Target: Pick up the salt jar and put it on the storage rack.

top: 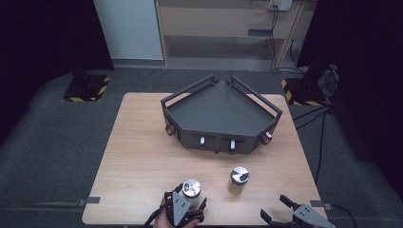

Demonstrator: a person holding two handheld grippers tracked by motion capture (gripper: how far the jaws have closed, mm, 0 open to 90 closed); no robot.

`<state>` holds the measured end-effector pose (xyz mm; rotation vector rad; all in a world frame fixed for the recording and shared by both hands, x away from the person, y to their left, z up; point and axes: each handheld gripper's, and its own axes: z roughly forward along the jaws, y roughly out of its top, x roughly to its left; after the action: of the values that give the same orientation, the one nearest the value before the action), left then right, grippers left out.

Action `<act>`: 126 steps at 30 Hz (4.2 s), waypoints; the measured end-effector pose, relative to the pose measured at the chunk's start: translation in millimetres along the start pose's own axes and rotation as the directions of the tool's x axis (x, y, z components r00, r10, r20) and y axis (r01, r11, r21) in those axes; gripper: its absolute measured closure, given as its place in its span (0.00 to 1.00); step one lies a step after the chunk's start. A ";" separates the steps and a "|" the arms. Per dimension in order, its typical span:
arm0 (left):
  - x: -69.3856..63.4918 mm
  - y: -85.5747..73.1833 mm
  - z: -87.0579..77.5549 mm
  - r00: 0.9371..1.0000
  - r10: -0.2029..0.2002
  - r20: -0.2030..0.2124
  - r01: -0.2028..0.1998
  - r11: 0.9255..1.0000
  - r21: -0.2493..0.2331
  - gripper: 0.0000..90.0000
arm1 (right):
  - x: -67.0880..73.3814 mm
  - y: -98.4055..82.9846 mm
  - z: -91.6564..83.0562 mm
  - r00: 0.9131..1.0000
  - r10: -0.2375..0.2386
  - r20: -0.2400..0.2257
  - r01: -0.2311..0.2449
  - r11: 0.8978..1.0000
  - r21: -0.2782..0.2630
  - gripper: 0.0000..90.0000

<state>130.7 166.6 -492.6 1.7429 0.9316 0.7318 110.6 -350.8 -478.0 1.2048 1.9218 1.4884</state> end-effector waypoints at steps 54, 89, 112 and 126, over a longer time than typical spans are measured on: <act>8.8 -5.0 2.3 0.999 -0.030 0.018 0.031 0.999 -0.020 0.33 | -0.4 -0.8 -3.8 1.000 0.001 -0.006 -0.001 1.000 -0.007 0.06; 10.8 22.4 -9.3 0.999 -0.038 0.037 0.039 0.999 -0.026 0.34 | 0.5 -0.4 -4.8 1.000 0.000 -0.003 0.000 1.000 -0.013 0.06; 26.8 98.2 8.0 0.999 0.021 0.027 -0.019 0.997 -0.075 0.34 | -1.1 -0.4 -8.9 1.000 0.005 0.008 -0.005 1.000 -0.029 0.06; 45.1 152.4 39.6 0.998 0.054 0.025 -0.051 0.992 -0.112 0.34 | -2.7 -1.1 -10.2 1.000 0.013 0.016 -0.012 0.999 -0.033 0.06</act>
<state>225.2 153.1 -359.5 1.6805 0.8133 0.7776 103.9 -358.8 -476.1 1.2133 1.8750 1.5060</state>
